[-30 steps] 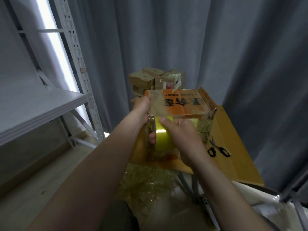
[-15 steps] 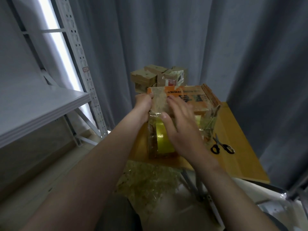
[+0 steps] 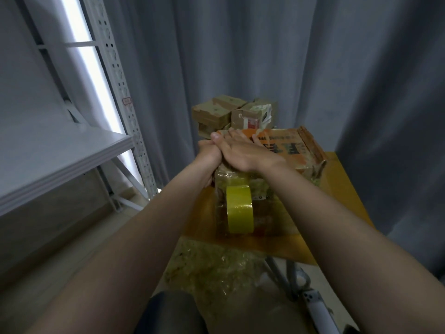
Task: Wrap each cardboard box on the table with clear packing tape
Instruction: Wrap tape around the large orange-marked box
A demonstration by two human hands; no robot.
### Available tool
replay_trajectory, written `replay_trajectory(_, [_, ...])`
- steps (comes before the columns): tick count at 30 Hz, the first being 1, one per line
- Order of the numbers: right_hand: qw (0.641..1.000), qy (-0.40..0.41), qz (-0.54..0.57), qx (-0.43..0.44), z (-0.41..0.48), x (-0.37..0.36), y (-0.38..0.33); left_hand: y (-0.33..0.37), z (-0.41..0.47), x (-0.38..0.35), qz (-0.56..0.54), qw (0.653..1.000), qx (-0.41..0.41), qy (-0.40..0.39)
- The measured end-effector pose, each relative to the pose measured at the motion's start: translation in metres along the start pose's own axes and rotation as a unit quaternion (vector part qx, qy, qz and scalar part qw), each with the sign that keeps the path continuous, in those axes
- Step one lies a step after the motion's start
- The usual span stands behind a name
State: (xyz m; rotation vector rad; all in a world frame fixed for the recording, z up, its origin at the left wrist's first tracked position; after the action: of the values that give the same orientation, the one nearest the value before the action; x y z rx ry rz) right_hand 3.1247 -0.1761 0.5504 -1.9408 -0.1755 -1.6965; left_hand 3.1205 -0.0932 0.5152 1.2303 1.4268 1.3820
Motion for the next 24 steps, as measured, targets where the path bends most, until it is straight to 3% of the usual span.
replay_trajectory(10, [0.999,0.010,-0.030,-0.016,0.023,0.003,0.008,-0.004,0.009,0.012,-0.012,0.999,0.026,0.023])
replay_trajectory(17, [0.997,-0.021,0.067,0.034,0.017,0.008,0.006,0.009,-0.004,0.010,0.004,1.000,-0.009,0.019])
replay_trajectory(24, [0.993,-0.054,0.051,0.088,-0.048,-0.007,-0.007,0.005,-0.013,0.012,0.007,0.998,0.015,0.053])
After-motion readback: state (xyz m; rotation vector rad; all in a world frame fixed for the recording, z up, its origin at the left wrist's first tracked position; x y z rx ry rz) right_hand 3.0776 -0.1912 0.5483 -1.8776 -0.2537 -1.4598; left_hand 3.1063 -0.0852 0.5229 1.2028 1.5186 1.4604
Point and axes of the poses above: each hand's wrist, its own z-axis towards the middle knuckle, its own x-axis out of the back of the hand, y = z × x, the point moved 10 cm from there along z, towards the middle knuckle, and after that the axes turned 4 degrees about -y, right-handed, at the moved point
